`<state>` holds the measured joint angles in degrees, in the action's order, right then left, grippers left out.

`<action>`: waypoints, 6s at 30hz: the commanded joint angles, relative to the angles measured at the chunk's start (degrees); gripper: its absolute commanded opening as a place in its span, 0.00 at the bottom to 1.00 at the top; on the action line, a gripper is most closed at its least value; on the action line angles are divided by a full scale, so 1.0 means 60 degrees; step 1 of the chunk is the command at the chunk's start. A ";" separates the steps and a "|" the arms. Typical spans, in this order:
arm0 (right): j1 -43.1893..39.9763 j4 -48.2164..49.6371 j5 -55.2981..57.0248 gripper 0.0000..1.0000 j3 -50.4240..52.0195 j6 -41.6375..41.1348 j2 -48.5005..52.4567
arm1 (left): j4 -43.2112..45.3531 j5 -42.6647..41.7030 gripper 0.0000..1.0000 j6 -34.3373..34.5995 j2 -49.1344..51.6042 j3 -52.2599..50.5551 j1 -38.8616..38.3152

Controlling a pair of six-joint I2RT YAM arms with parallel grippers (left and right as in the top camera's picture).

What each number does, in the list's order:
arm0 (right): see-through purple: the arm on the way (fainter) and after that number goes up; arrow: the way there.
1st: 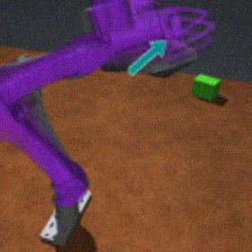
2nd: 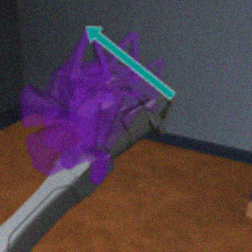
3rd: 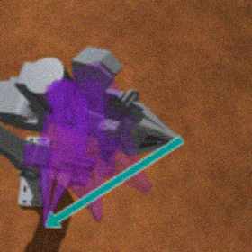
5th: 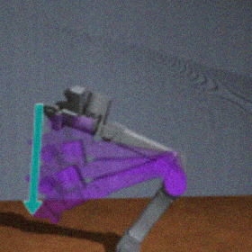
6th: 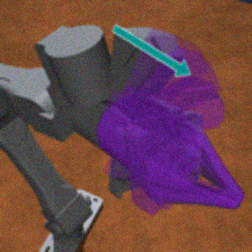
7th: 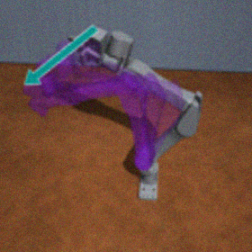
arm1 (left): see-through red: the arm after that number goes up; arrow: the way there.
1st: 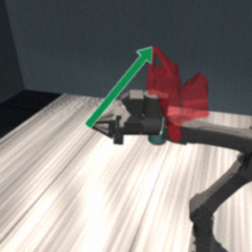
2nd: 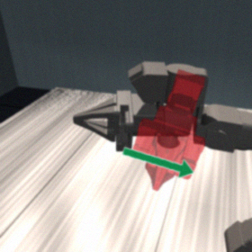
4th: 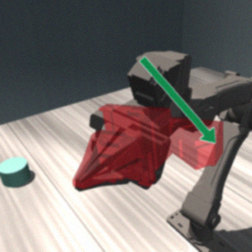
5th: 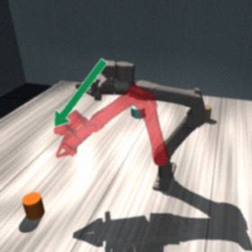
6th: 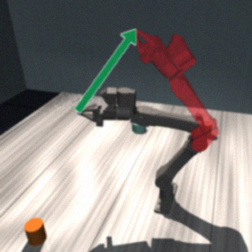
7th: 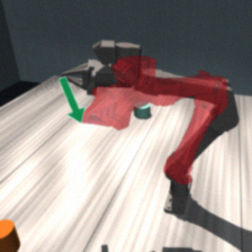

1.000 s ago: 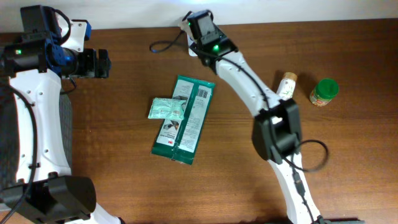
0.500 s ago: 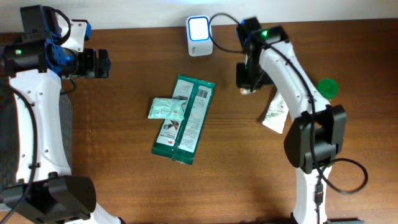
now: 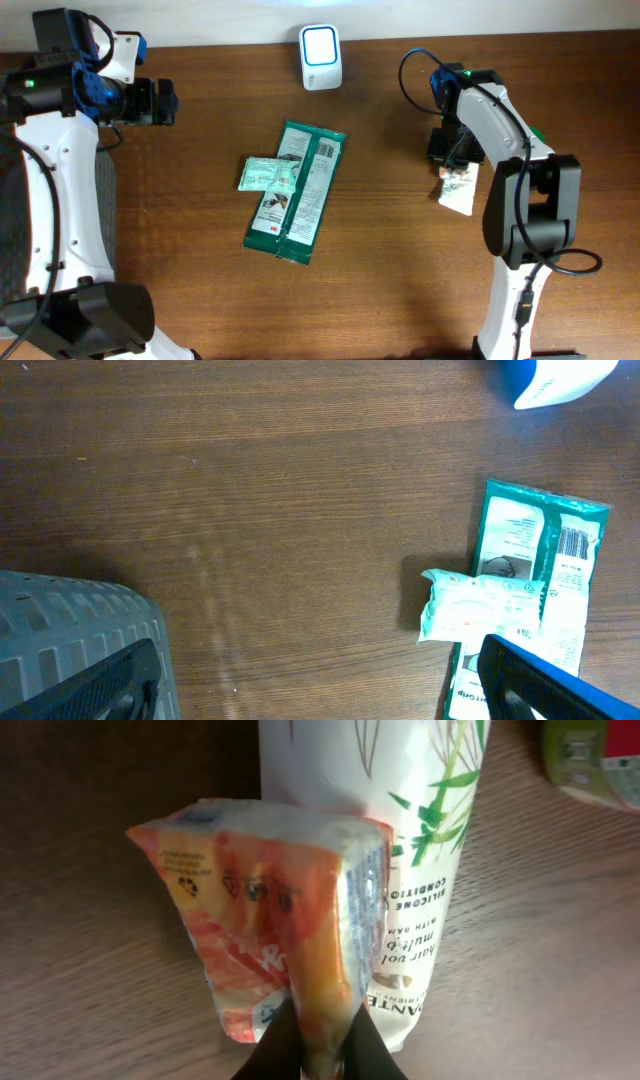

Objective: Scan the item barcode
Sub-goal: 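Place the soap box on the right side beside the tube, then grasp the pale wipes pack on the green packet with the right gripper, then lift the wipes pack and carry it toward the scanner, then hold the wipes pack in front of the scanner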

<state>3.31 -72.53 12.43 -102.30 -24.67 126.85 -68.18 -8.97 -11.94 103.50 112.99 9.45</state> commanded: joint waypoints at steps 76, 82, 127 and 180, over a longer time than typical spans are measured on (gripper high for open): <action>0.3253 0.1723 -0.2750 0.04 0.0634 1.2335 -0.1377 | -0.0011 -0.0029 0.99 0.0120 -0.0040 0.0051 0.0018; 0.3191 0.2488 -0.2772 0.52 0.0729 1.4455 -0.1373 | -0.0011 -0.0029 0.99 0.0120 -0.0040 0.0051 0.0018; 0.0506 0.4371 -0.5701 0.57 0.3359 0.0153 -0.1982 | -0.0011 -0.0029 0.99 0.0120 -0.0040 0.0051 0.0018; 0.3672 0.6422 0.1592 0.04 -0.1005 0.4484 -0.4065 | -0.0011 -0.0029 0.99 0.0120 -0.0040 0.0051 0.0018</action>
<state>23.66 -39.64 7.29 -107.63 -6.22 98.30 -68.18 -8.99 -11.94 103.50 112.99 9.45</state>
